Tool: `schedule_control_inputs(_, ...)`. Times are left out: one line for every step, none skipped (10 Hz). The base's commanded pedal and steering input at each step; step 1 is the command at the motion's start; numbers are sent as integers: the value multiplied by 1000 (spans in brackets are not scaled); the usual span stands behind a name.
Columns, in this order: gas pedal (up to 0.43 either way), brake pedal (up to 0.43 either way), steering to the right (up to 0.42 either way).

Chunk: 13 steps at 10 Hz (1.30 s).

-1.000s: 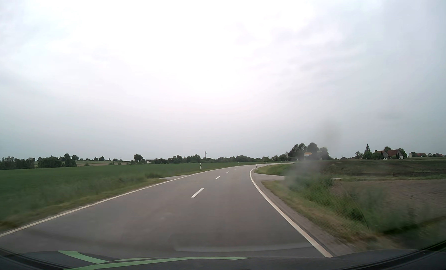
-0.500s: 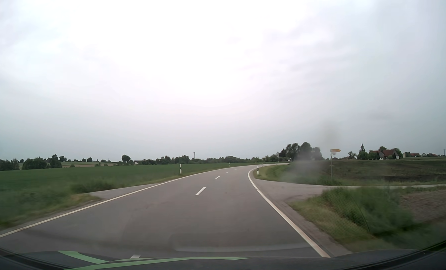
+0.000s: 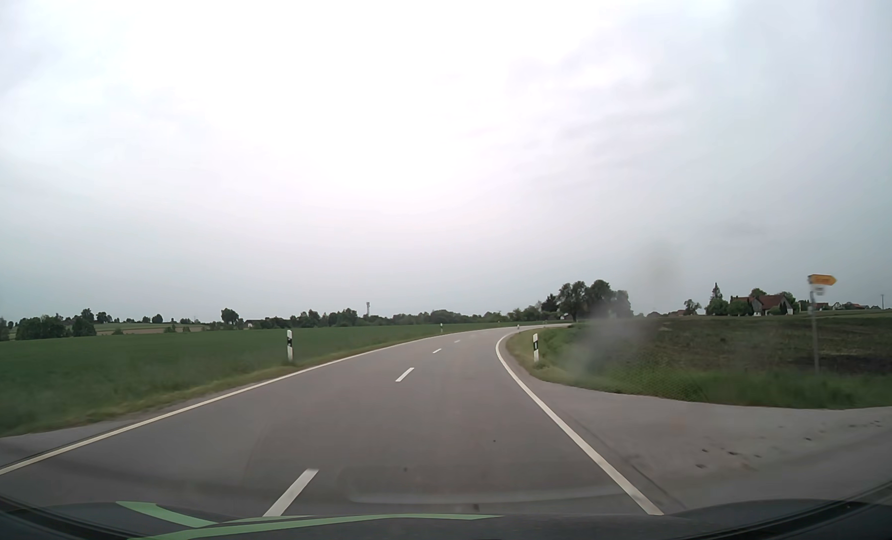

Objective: Follow the waypoints while adhering to traffic rules and regulations

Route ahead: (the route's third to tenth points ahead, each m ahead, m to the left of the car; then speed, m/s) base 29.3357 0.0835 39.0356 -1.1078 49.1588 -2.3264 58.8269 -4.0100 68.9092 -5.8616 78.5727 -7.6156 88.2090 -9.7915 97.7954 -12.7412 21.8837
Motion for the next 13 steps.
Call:
schedule_control_inputs(130,0,18)
schedule_control_inputs(130,0,18)
schedule_control_inputs(130,0,18)
schedule_control_inputs(130,0,18)
schedule_control_inputs(130,0,19)
schedule_control_inputs(130,0,19)
schedule_control_inputs(130,0,19)
schedule_control_inputs(130,0,19)
schedule_control_inputs(130,0,19)
schedule_control_inputs(130,0,18)
schedule_control_inputs(130,0,17)
schedule_control_inputs(130,0,16)
schedule_control_inputs(130,0,16)
